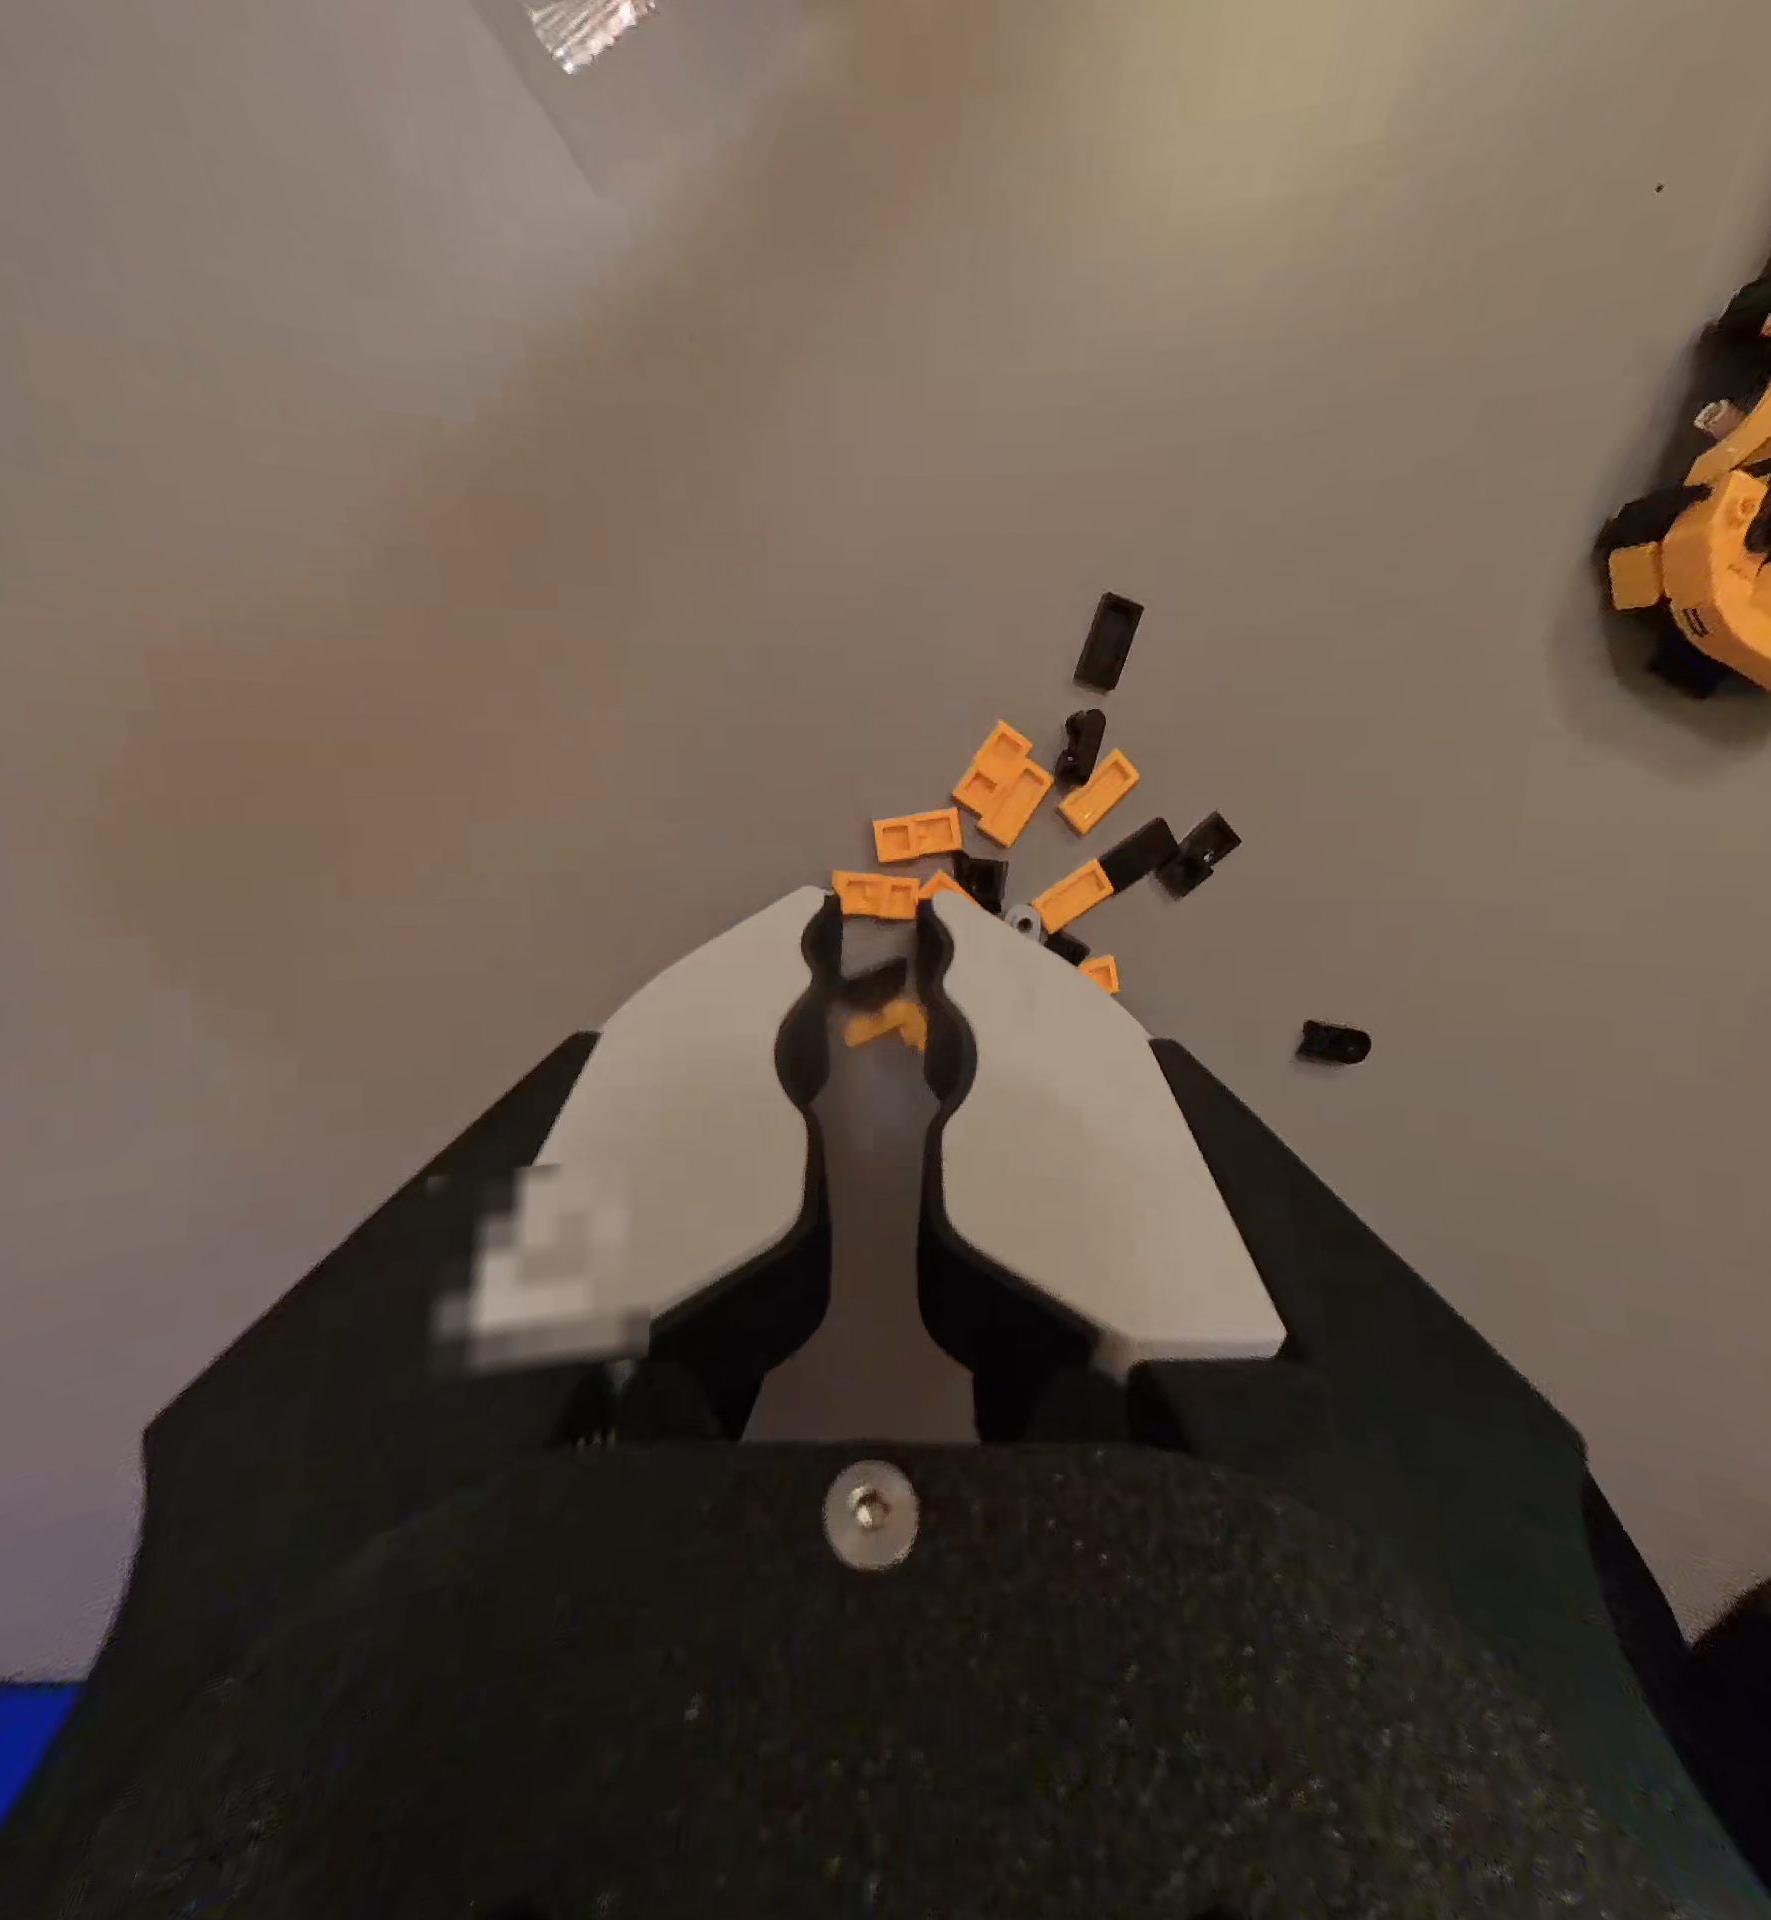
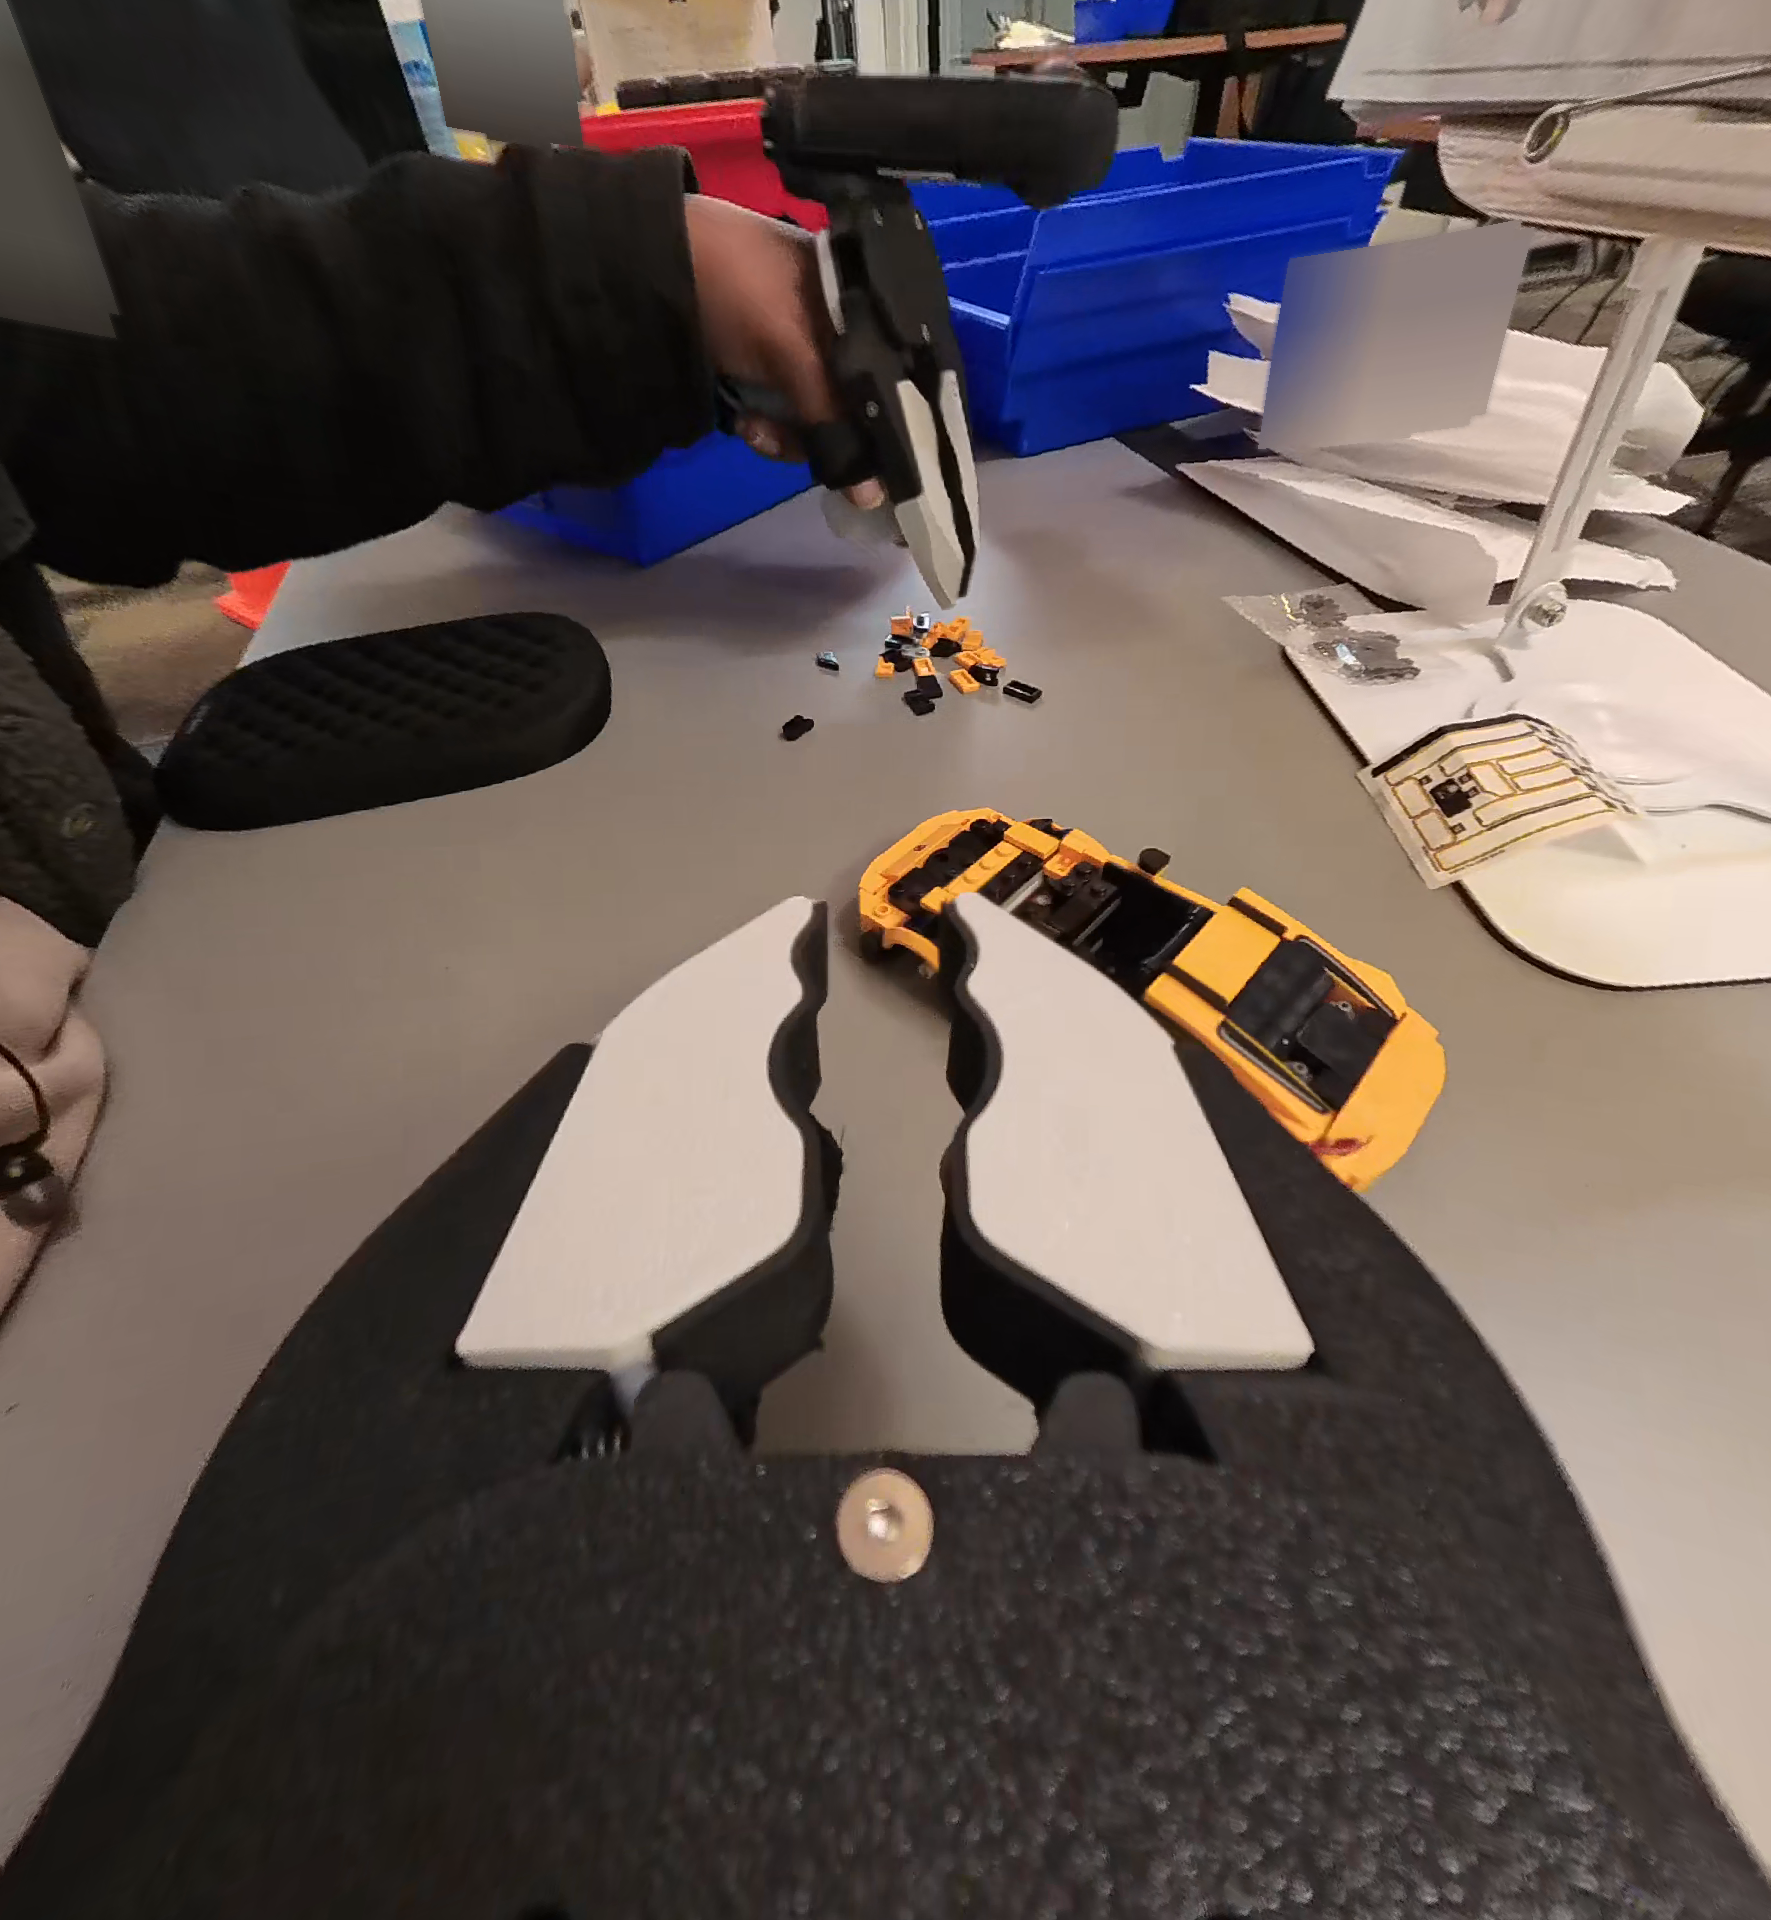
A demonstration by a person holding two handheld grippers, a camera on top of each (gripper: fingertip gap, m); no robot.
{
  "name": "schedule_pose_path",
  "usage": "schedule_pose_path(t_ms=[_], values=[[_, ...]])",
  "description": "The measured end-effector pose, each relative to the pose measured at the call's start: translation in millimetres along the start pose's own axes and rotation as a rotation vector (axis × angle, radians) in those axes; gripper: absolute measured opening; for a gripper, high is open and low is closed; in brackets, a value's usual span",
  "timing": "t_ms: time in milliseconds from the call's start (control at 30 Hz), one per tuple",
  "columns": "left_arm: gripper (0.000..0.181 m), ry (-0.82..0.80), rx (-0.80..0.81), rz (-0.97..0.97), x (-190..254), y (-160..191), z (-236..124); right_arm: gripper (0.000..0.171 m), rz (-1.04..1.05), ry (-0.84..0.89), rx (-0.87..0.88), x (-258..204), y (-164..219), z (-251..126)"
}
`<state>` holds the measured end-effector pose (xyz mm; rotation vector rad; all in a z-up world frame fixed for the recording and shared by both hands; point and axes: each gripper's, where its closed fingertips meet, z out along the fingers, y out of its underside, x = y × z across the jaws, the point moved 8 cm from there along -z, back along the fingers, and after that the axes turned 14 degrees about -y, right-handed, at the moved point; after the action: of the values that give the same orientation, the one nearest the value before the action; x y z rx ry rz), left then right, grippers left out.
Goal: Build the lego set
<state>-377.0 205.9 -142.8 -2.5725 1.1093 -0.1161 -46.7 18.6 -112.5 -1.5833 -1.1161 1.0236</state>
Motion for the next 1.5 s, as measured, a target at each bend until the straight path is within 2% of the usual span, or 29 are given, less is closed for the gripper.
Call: schedule_pose_path(t_ms=[333,500,533,567,700,867,1100,1167,1500], values=[[0.011,0.058,-0.057,-0.005,-3,0,12,0.019,0.009,-0.015,0.021,-1,0,-4],[0.009,-0.027,-0.034,0.053,-1,1,10,0.017,0.006,0.001,0.018,0,0,-3],[0.009,-0.054,-0.013,0.068,0,2,7,0.017,0.006,0.005,0.021,0,0,-3],[0.0,-0.066,0.026,0.077,3,1,2,0.017,0.007,0.009,0.023,0,0,-3],[0.0,-0.095,0.283,0.106,26,-3,-32,0.017,0.014,0.011,0.026,-1,0,0],[0.0,-0.108,0.397,0.089,42,9,-47,0.017,0.008,0.0,0.004,-5,-1,9],[0.0,-0.182,0.299,0.074,21,19,-32,0.017,0.008,0.003,-0.017,-7,0,13],[0.011,-0.172,0.241,0.061,18,15,-20,0.017,0.007,0.004,-0.024,-8,0,14],[0.019,-0.043,0.098,0.047,17,-2,10,0.016,0.029,0.004,-0.018,-4,4,12]])
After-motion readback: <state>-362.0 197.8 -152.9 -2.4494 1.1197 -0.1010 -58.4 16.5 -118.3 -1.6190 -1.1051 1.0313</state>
